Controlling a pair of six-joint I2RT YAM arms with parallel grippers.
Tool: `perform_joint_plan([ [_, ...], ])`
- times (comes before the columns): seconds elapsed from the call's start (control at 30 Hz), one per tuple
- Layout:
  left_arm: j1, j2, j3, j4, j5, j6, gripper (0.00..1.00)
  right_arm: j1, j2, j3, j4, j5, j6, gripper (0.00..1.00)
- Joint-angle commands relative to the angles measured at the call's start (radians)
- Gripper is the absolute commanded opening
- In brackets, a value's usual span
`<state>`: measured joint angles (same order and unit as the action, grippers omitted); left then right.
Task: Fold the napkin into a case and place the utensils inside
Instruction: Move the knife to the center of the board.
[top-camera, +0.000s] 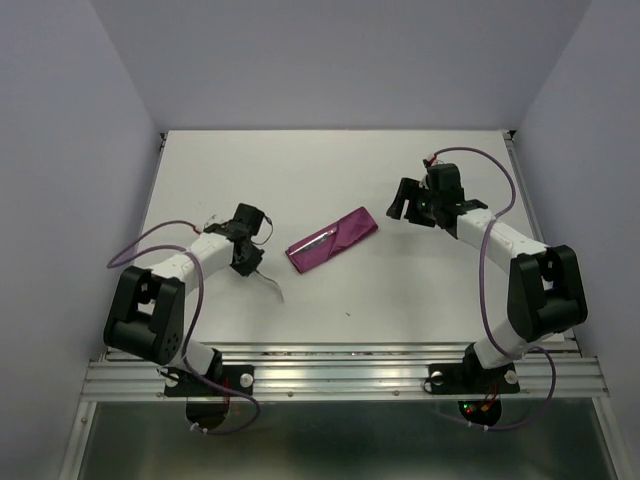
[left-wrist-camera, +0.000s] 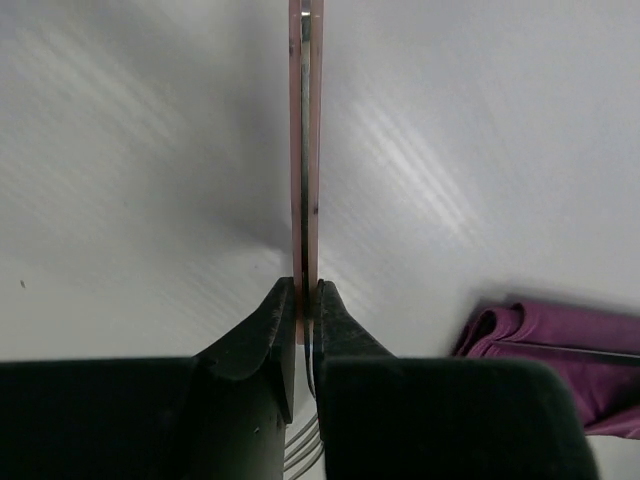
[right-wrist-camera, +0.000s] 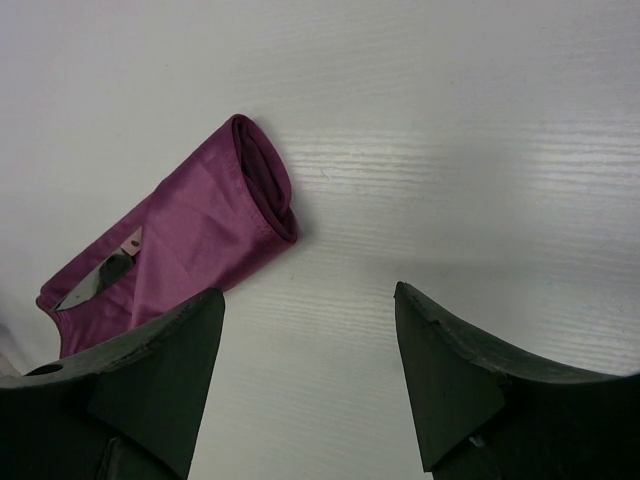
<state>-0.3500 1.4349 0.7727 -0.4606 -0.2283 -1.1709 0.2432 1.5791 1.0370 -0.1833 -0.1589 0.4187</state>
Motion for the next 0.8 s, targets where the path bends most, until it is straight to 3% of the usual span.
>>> perform_joint_plan([
  [0.0, 0.011, 0.047, 0.189, -0.059, -0.19, 0.213, 0.0, -0.004, -0.013, 0.026, 0.013, -0.005, 0.0, 0.74],
  [0.1, 0.011, 0.206, 0.395, -0.11, -0.262, 0.469, 0.0, -0.004, -0.019, 0.023, 0.013, -0.004, 0.002, 0.74],
  [0.17, 0.009, 0.289, 0.473, -0.168, -0.298, 0.559, 0.0, -0.004, -0.018, 0.021, 0.013, -0.005, 0.003, 0.74],
  [0.33, -0.021, 0.447, 0.614, -0.308, -0.515, 0.636, 0.0, -0.004, -0.018, 0.018, 0.013, -0.005, 0.005, 0.74],
  [0.43, -0.053, 0.533, 0.66, -0.364, -0.568, 0.66, 0.0, -0.004, -0.014, 0.02, 0.011, -0.008, 0.003, 0.74],
  [0.47, -0.058, 0.55, 0.677, -0.377, -0.571, 0.662, 0.04, -0.004, -0.011, 0.02, 0.011, -0.01, 0.005, 0.74],
  [0.5, -0.07, 0.564, 0.694, -0.385, -0.571, 0.662, 0.25, -0.004, -0.01, 0.021, 0.013, -0.01, 0.003, 0.74],
  [0.53, -0.079, 0.576, 0.721, -0.389, -0.56, 0.665, 0.6, -0.004, -0.008, 0.021, 0.013, -0.011, 0.005, 0.74],
  [0.63, -0.101, 0.555, 0.781, -0.365, -0.495, 0.686, 0.82, -0.004, -0.008, 0.021, 0.013, -0.011, 0.005, 0.74],
  [0.77, -0.093, 0.484, 0.826, -0.32, -0.418, 0.703, 0.84, -0.004, -0.005, 0.018, 0.013, -0.008, 0.003, 0.74],
])
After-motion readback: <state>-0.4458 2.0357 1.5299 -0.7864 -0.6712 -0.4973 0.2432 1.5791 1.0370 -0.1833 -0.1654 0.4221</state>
